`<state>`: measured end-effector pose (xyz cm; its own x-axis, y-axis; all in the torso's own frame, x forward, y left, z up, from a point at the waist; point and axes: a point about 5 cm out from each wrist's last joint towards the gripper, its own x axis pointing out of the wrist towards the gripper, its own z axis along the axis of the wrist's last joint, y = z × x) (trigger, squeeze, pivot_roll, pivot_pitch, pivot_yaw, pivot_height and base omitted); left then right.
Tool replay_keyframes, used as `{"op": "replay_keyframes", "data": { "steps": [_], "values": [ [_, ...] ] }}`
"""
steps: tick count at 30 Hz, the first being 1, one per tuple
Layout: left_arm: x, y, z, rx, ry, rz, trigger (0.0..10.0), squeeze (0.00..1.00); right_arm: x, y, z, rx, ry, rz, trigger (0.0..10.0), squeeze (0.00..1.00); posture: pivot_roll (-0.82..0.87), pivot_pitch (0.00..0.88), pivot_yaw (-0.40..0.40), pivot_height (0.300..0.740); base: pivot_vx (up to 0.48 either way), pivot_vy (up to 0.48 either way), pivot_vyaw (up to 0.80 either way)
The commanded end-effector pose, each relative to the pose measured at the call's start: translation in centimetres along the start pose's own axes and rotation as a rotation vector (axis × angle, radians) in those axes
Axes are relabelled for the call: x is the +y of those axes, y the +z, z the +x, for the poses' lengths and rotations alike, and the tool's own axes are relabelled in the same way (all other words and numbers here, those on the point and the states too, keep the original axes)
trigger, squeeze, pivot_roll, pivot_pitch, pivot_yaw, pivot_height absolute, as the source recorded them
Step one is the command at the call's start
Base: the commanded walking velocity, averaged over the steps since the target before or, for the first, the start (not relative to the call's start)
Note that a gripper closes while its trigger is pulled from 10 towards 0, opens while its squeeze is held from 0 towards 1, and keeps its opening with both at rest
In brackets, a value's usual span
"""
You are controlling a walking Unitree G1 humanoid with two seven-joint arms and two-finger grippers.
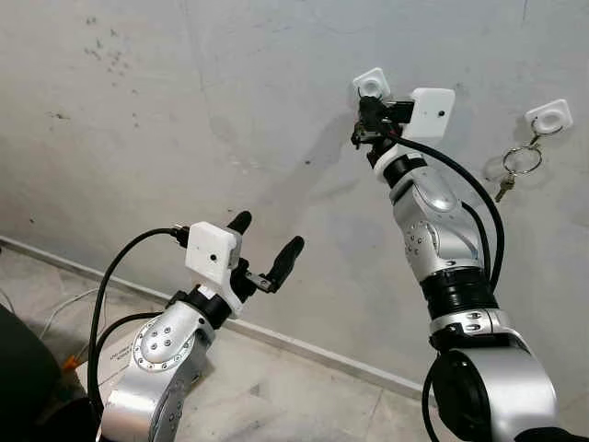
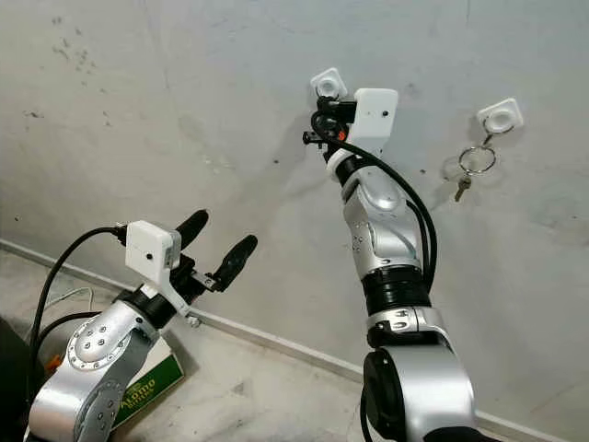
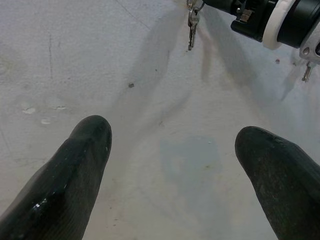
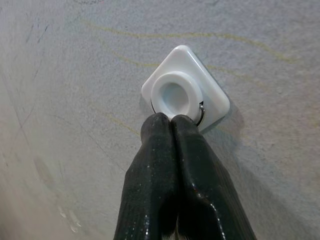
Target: Hang keys on a hook
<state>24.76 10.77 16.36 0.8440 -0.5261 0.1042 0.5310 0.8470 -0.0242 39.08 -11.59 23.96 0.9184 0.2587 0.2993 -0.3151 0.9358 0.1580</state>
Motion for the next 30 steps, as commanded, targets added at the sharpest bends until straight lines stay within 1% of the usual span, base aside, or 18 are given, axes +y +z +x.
{"op": "replay_keyframes", "data": {
  "steps": [1, 5, 12, 17, 25, 30],
  "values": [
    [0.0, 0.0, 0.0, 0.008, 0.001, 0.004, 10.0, 0.0, -1.0, 1.0, 0.1, -0.027, -0.04, 0.026, 10.0, 0.0, 0.12, 0.038, 0.018, 0.74, 0.0, 0.0, 0.0],
    [0.1, 0.0, 0.0, 0.008, 0.001, 0.002, 10.0, 0.0, -0.8, 1.8, 0.4, -0.055, -0.022, 0.051, 10.0, 0.0, 0.12, 0.037, 0.02, 0.74, 0.0, 0.0, 0.0],
    [0.1, 0.0, 0.0, 0.009, 0.005, 0.002, 10.0, 0.0, -0.9, 3.3, 0.6, -0.107, -0.018, 0.051, 10.0, 0.0, 0.12, 0.039, 0.018, 0.74, 0.0, 0.0, 0.0],
    [0.1, 0.0, 0.0, 0.008, 0.004, -0.001, 10.0, 0.0, -1.0, 3.8, 0.6, -0.127, -0.013, 0.042, 10.0, 0.0, 0.12, 0.039, 0.018, 0.74, 0.0, 0.0, 0.0],
    [0.0, -0.1, 0.1, 0.008, 0.003, -0.005, 10.0, 0.0, -2.1, 3.2, -0.2, -0.109, -0.051, 0.025, 10.0, 0.0, 0.11, 0.039, 0.018, 0.74, 0.0, 0.0, 0.0],
    [0.0, -0.1, 0.0, 0.009, 0.004, -0.006, 10.0, 0.0, -2.3, 2.9, -0.5, -0.098, -0.064, 0.021, 10.0, 0.0, 0.11, 0.039, 0.018, 0.74, 0.0, 0.0, 0.0]
  ]
}}
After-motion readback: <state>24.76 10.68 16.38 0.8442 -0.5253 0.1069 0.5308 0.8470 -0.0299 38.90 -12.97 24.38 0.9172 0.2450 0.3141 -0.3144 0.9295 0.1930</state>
